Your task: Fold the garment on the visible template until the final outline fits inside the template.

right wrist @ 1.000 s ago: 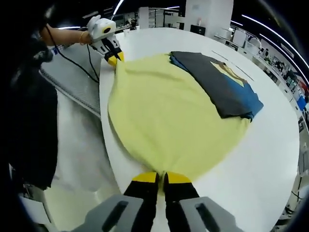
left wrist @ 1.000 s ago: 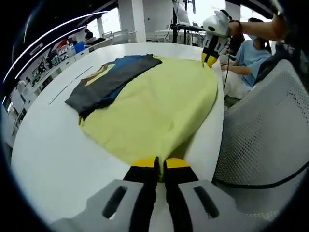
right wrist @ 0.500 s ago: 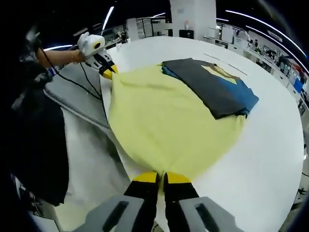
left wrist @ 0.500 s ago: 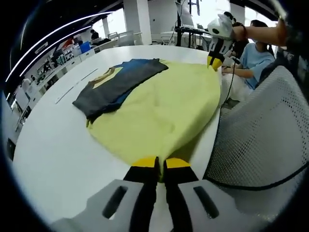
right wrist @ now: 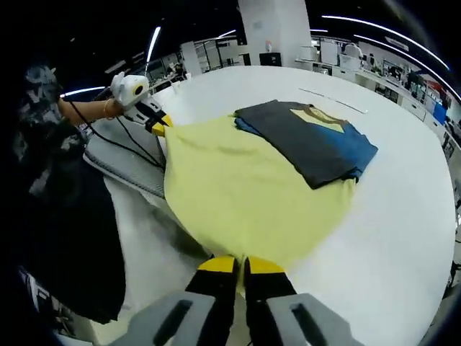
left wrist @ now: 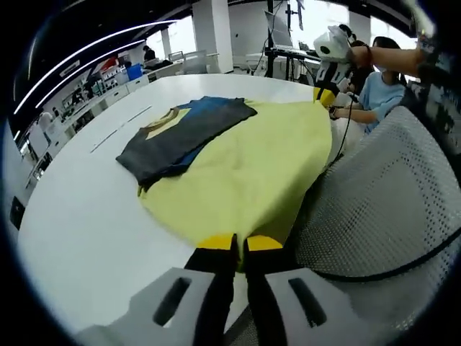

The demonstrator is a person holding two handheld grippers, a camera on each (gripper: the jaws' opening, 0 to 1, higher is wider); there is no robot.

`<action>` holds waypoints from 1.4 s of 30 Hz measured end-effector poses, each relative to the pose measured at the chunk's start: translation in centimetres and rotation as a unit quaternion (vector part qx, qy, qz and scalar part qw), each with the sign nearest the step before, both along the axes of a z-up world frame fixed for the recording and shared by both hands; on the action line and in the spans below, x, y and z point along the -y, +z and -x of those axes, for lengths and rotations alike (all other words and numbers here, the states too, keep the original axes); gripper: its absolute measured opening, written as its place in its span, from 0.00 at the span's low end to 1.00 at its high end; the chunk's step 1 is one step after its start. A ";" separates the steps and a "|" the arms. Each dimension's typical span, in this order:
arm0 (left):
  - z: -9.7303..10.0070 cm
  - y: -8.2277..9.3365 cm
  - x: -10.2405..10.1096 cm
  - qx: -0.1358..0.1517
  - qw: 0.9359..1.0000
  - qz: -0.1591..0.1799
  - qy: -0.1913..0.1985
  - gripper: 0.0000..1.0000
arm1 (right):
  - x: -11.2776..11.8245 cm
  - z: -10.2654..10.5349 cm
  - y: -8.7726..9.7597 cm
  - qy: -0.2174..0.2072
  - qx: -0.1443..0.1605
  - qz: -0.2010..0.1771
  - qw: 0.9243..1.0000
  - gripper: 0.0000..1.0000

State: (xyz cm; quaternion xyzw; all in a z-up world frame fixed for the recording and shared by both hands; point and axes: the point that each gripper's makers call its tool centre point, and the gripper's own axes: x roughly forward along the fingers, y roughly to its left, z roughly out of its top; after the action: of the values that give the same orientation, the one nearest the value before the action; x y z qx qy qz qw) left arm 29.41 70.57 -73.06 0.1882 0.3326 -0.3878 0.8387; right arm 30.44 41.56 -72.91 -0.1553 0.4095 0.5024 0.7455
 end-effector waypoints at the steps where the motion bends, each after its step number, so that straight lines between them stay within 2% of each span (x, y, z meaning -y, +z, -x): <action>1: 0.1 0.0 0.0 -0.001 1.000 0.000 0.000 0.01 | 0.0 0.2 0.2 0.002 0.000 0.001 1.000 0.00; 6: 1.1 0.3 -0.1 -0.009 1.000 0.005 0.000 0.01 | -0.1 1.1 0.8 0.006 -0.011 -0.001 1.000 0.00; 8: 1.7 0.3 -0.2 -0.030 0.999 0.015 0.010 0.01 | -0.1 1.5 1.0 0.010 -0.016 0.002 1.000 0.00; 12: 2.3 0.4 -0.6 -0.036 0.999 0.007 0.009 0.01 | -0.2 2.5 1.5 0.018 -0.026 0.004 1.000 0.00; 16: 2.6 1.3 -0.7 -0.035 0.999 0.007 0.003 0.01 | -0.1 2.4 2.5 0.023 -0.013 0.010 1.000 0.00; 31: -1.3 6.6 -1.5 0.010 0.999 0.006 0.035 0.01 | -0.4 -2.1 6.2 0.008 0.074 0.015 0.997 0.00; 34: -2.3 7.2 -1.7 0.018 0.999 0.009 0.049 0.01 | -0.5 -4.3 6.8 -0.010 0.109 0.014 0.994 0.00; 35: -2.9 7.1 -1.8 0.021 0.998 0.007 0.053 0.01 | -0.5 -4.6 6.9 -0.012 0.112 0.014 0.994 0.00; 39: -4.8 7.9 -1.9 0.040 0.997 -0.011 0.058 0.00 | -1.1 -7.0 8.7 -0.030 0.146 0.008 0.989 0.00; 42: -6.3 8.3 -2.2 0.046 0.997 -0.003 0.064 0.00 | -0.9 -9.3 9.2 -0.050 0.171 0.022 0.984 0.00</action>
State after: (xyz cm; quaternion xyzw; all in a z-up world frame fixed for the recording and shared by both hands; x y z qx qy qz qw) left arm 35.68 72.79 -64.75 0.1868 0.3062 -0.3228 0.8759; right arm 39.70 42.51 -63.68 -0.2344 0.2941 0.4212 0.8253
